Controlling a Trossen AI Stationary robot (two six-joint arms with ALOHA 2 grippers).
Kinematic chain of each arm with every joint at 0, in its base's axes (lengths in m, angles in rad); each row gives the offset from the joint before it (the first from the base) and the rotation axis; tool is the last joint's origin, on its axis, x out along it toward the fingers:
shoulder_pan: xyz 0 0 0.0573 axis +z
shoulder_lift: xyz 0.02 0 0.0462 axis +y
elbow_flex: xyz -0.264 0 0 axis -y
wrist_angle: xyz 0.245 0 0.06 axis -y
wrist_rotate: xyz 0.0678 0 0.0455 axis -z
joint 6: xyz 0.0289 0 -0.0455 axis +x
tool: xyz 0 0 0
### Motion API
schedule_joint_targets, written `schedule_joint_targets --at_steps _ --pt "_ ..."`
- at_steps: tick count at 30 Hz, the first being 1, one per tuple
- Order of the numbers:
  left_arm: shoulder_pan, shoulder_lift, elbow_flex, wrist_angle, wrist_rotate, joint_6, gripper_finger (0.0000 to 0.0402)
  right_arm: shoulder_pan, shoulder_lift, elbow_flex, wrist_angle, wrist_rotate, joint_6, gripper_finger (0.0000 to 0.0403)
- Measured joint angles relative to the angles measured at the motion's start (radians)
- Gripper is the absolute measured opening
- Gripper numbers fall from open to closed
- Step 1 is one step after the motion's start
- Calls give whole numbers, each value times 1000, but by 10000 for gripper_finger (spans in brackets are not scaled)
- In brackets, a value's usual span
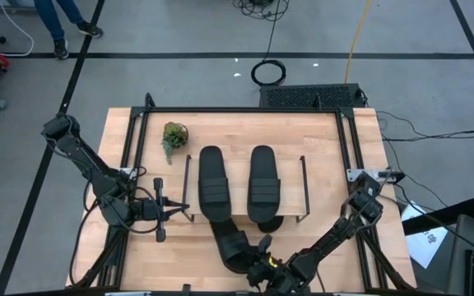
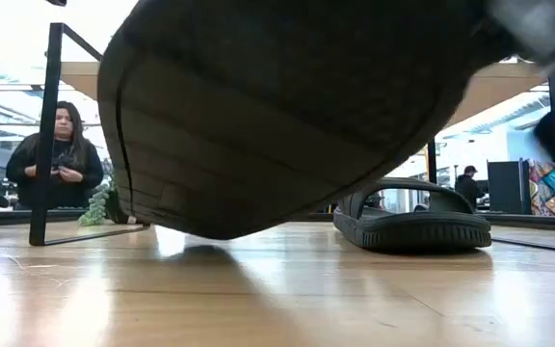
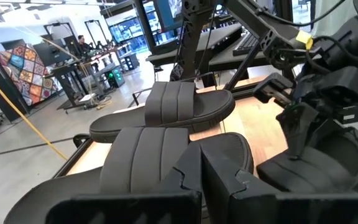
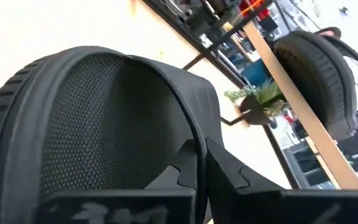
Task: Pick and place slides into the shelf
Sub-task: Put the black slipper under the shelf
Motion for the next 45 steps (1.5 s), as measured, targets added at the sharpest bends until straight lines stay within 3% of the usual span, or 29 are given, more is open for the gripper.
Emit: schedule_joint_targets --at_steps 9,18,26,36,45 --pt "0 0 0 0 0 16 19 -61 20 0 17 26 -5 1" --pt "0 0 0 0 16 16 26 -116 31 2 -18 -27 25 1" --pt "0 0 0 1 38 19 26 -127 31 2 -154 -10 147 1" --pt "0 0 0 1 38 20 26 -145 31 2 -162 -29 239 1" --pt "0 0 0 1 38 20 26 -171 27 3 -153 -301 239 38"
